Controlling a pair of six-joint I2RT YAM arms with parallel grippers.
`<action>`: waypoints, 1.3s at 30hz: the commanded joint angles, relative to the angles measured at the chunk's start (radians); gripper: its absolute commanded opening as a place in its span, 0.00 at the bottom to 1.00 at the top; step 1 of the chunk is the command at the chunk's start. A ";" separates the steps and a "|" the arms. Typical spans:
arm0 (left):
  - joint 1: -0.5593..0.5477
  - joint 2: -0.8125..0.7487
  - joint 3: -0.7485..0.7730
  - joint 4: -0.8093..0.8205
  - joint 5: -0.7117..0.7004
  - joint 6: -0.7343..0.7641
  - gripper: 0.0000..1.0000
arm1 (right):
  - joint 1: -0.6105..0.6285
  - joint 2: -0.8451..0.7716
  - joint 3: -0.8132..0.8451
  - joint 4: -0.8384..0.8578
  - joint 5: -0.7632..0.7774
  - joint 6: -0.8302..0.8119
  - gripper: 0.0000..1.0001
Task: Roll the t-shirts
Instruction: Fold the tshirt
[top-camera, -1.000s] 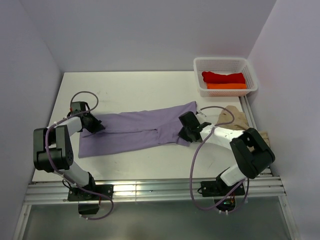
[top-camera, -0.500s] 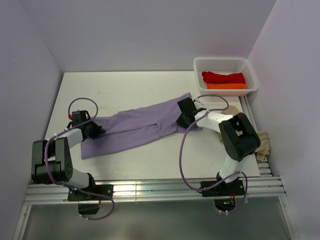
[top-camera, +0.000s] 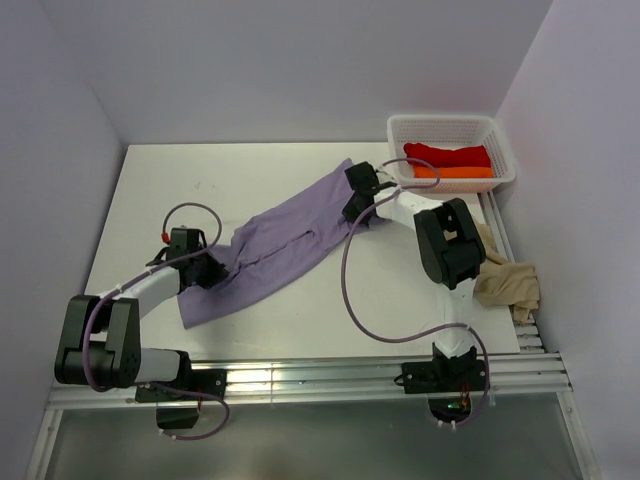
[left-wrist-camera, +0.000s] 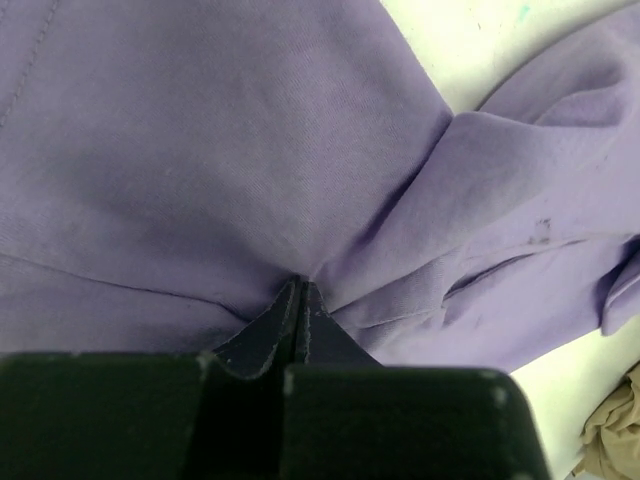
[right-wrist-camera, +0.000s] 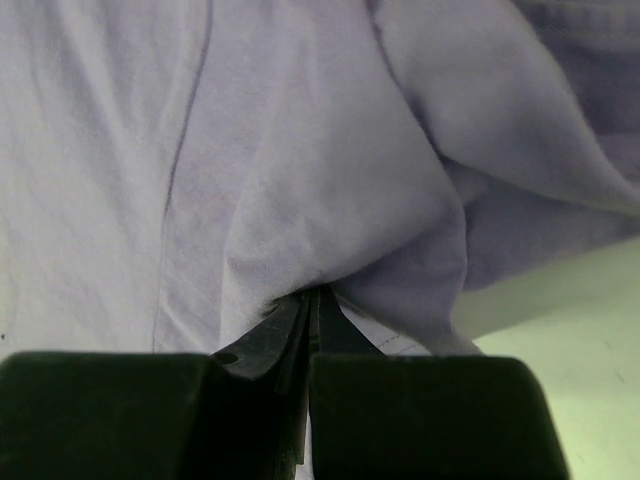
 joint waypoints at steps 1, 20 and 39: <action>-0.007 0.015 0.000 -0.080 -0.068 -0.003 0.00 | -0.016 0.068 0.093 -0.061 0.016 -0.038 0.00; -0.332 -0.378 -0.086 -0.311 -0.289 -0.515 0.01 | -0.088 0.268 0.421 -0.095 -0.069 -0.130 0.00; -0.107 -0.112 0.286 -0.433 -0.403 -0.077 0.62 | -0.104 0.342 0.569 -0.134 -0.102 -0.193 0.03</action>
